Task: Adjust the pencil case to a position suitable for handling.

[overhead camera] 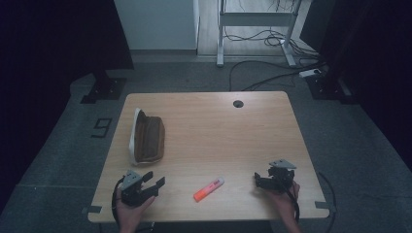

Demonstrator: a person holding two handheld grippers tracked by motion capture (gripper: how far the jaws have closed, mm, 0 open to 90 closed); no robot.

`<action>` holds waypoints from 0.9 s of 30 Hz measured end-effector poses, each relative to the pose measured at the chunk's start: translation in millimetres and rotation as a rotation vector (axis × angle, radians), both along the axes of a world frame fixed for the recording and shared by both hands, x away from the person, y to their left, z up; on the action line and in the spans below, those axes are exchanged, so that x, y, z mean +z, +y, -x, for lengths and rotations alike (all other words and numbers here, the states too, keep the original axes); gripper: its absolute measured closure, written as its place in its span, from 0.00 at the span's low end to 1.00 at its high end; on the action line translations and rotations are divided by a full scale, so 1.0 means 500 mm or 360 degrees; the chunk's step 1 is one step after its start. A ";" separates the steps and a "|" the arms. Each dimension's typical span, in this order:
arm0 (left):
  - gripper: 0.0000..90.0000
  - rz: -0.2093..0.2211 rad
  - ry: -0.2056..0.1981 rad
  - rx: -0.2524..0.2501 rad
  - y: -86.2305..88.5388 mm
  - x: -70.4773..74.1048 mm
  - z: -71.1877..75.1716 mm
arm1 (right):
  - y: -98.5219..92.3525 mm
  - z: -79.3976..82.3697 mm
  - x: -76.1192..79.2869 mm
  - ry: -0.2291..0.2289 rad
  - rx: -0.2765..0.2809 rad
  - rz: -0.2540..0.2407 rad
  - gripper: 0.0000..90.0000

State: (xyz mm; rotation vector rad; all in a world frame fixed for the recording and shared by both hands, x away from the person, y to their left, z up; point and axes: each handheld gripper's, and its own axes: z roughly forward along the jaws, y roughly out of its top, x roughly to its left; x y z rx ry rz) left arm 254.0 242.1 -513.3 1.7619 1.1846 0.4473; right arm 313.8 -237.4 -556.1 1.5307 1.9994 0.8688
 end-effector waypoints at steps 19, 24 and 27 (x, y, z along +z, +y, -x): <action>0.41 0.0076 -0.0103 0.0148 0.057 0.041 0.018 | 0.001 -0.001 0.000 -0.0003 -0.0002 -0.0003 0.06; 0.37 0.0084 -0.0092 0.0187 0.078 0.043 0.017 | 0.001 -0.001 0.000 -0.0002 -0.0003 -0.0001 0.06; 0.36 0.0082 -0.0098 0.0230 0.091 0.044 0.017 | 0.001 -0.001 0.000 -0.0003 0.0000 -0.0002 0.07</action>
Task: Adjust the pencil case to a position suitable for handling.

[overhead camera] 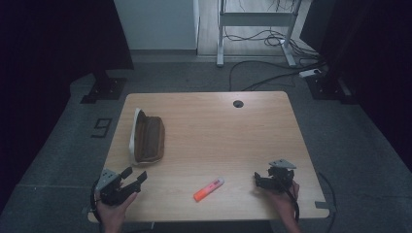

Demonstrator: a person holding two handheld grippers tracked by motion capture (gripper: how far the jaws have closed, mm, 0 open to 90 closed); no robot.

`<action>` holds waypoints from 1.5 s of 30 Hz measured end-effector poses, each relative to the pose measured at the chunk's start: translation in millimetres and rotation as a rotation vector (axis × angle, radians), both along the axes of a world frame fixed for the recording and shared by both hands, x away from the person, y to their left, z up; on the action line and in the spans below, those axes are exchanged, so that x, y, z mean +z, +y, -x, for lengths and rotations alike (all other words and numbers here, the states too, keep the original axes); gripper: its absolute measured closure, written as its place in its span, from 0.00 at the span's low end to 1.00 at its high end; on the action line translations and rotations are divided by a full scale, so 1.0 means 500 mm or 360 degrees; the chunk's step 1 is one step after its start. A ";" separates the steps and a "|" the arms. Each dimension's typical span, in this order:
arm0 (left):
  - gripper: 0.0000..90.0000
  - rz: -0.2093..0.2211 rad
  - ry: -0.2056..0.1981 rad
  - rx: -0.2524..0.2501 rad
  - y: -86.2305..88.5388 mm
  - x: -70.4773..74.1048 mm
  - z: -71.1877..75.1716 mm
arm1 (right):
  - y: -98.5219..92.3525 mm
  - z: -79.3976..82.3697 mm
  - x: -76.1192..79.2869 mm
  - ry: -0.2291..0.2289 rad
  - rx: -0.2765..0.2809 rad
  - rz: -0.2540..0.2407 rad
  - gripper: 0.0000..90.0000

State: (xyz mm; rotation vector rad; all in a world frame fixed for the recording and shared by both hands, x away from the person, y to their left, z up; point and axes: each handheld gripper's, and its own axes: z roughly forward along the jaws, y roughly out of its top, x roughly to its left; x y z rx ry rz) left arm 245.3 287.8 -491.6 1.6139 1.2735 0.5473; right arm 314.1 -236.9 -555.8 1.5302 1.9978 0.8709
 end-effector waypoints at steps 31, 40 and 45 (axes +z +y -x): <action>0.30 -0.0148 0.0053 0.0158 0.010 -0.007 -0.107 | 0.001 -0.001 0.000 -0.0008 0.0006 -0.0002 0.08; 0.30 -0.0156 0.0072 0.0183 0.015 -0.012 -0.137 | 0.001 -0.001 0.000 -0.0006 0.0006 0.0000 0.08; 0.30 -0.0145 0.0092 0.0200 0.019 -0.014 -0.157 | 0.001 -0.001 0.000 -0.0008 0.0006 -0.0001 0.08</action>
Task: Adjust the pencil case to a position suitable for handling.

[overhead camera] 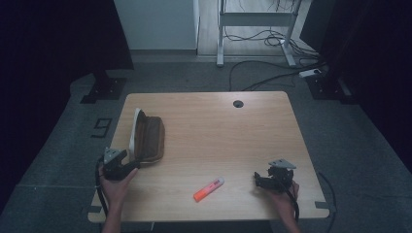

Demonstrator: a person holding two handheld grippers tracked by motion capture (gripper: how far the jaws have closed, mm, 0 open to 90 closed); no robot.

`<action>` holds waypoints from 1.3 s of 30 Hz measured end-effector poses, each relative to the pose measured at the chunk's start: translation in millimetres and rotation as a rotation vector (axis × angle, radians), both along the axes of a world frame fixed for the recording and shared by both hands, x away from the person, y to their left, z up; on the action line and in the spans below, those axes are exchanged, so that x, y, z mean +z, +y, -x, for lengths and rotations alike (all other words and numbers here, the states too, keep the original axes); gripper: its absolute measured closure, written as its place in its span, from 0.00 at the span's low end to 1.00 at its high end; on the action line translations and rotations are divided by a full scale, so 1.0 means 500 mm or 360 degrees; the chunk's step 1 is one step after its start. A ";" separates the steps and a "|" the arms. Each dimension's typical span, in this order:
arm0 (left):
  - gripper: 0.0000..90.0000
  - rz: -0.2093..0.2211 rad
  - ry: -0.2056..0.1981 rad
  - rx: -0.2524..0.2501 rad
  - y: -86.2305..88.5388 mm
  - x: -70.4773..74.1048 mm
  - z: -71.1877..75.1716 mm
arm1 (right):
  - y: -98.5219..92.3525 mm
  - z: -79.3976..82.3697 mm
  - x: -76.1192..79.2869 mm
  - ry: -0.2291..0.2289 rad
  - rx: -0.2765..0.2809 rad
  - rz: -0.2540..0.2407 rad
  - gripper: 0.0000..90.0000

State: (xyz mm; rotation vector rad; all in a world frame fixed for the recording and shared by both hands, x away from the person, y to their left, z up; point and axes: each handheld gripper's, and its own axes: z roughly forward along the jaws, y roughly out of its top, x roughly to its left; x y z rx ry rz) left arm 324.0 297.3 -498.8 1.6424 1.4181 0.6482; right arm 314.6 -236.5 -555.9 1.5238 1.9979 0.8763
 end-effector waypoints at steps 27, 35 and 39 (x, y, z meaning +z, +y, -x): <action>0.62 0.0009 0.0070 0.0148 0.017 -0.040 -0.056 | 0.000 0.000 0.000 0.0000 0.0000 0.0000 0.08; 0.79 0.0002 0.0078 0.0235 0.029 -0.043 -0.055 | 0.000 0.000 0.000 -0.0003 0.0002 -0.0001 0.09; 0.88 0.0017 0.0083 0.0273 0.037 -0.046 -0.056 | 0.000 0.001 0.000 -0.0003 0.0003 -0.0001 0.09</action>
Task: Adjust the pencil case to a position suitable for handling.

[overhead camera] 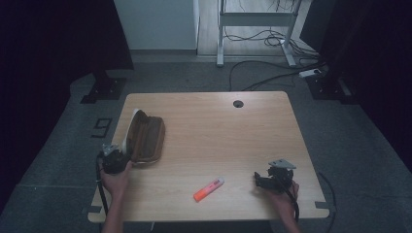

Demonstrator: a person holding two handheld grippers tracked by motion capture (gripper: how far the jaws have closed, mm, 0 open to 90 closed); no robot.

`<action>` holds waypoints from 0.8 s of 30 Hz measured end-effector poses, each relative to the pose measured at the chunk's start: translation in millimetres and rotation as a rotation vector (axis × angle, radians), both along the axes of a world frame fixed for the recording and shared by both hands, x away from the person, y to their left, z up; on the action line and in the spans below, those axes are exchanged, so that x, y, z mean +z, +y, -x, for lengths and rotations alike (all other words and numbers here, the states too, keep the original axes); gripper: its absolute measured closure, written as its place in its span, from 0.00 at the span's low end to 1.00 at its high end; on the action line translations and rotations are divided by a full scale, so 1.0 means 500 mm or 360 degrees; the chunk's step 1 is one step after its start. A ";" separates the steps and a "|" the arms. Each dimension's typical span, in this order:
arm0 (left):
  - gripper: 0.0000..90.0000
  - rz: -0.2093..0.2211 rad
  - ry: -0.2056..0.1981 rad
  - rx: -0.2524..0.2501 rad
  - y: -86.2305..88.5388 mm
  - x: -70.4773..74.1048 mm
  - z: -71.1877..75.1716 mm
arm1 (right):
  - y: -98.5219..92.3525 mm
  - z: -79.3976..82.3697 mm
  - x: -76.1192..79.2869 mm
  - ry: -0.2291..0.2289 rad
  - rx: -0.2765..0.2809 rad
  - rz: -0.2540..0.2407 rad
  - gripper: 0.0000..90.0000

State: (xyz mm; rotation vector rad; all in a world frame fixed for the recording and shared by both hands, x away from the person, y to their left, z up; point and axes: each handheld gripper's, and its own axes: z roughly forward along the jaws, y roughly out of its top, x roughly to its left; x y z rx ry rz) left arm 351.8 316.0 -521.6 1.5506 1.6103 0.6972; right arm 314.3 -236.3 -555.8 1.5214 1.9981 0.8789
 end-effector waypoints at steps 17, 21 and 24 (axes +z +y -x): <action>0.94 0.0232 -0.0095 -0.0038 0.023 0.028 0.010 | 0.000 0.000 0.000 0.0000 -0.0001 0.0000 0.09; 0.94 0.0282 -0.0130 -0.0067 0.026 0.036 0.017 | 0.000 0.000 0.000 0.0000 0.0000 0.0000 0.09; 0.94 0.0332 -0.0162 -0.0088 0.029 0.043 0.023 | 0.000 0.000 0.000 -0.0001 0.0000 0.0000 0.09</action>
